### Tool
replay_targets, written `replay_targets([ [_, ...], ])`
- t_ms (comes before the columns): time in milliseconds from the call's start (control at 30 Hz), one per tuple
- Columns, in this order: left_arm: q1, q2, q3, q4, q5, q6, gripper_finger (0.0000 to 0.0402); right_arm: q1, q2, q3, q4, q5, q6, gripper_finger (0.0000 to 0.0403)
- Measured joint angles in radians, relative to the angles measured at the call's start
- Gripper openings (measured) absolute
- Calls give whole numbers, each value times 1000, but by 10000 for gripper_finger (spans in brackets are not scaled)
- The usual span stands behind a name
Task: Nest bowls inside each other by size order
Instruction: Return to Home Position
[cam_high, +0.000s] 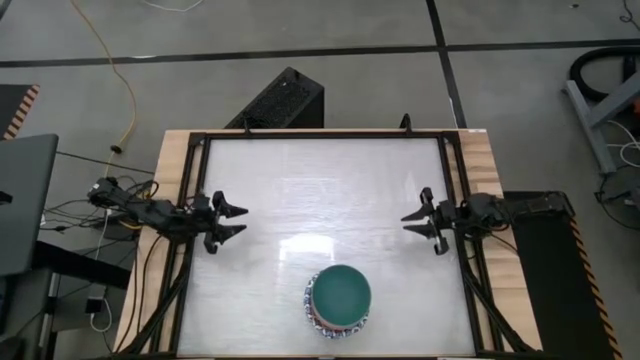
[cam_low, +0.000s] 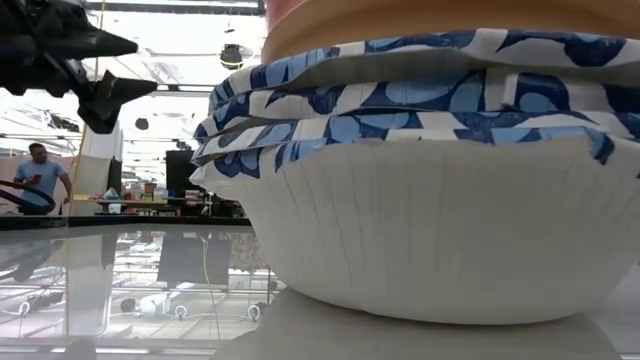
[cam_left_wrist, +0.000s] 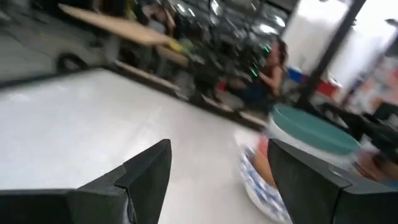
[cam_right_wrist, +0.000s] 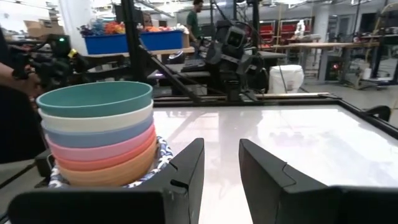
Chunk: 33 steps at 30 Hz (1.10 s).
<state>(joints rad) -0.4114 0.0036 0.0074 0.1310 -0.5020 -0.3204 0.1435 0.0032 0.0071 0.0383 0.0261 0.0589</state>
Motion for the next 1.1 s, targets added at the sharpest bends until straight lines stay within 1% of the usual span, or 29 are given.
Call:
replay_targets([
  [67, 0, 0, 0, -49, 71, -49, 255, -11, 0, 0, -1, 0, 1, 121],
  [167, 0, 3, 5, -79, 210, -75, 255, -17, 0, 0, -3, 0, 2, 121],
  [233, 0, 0, 7, -86, 243, -53, 255, -16, 0, -1, -10, -1, 2, 121],
  [400, 0, 0, 8, -90, 245, 35, 255, -15, 5, -1, -14, -2, 4, 121],
  [533, 0, 0, 9, -92, 245, 62, 255, -12, 5, -1, -18, -2, 3, 121],
  [633, 0, 0, 9, -93, 240, 62, 255, -12, 5, -1, -19, -2, 3, 121],
  [767, 0, 0, 10, -91, 202, 57, 255, -12, 5, -1, -20, -3, 2, 121],
  [1100, 0, 0, 11, -91, 203, 38, 255, -12, 5, -2, -21, -3, 1, 121],
])
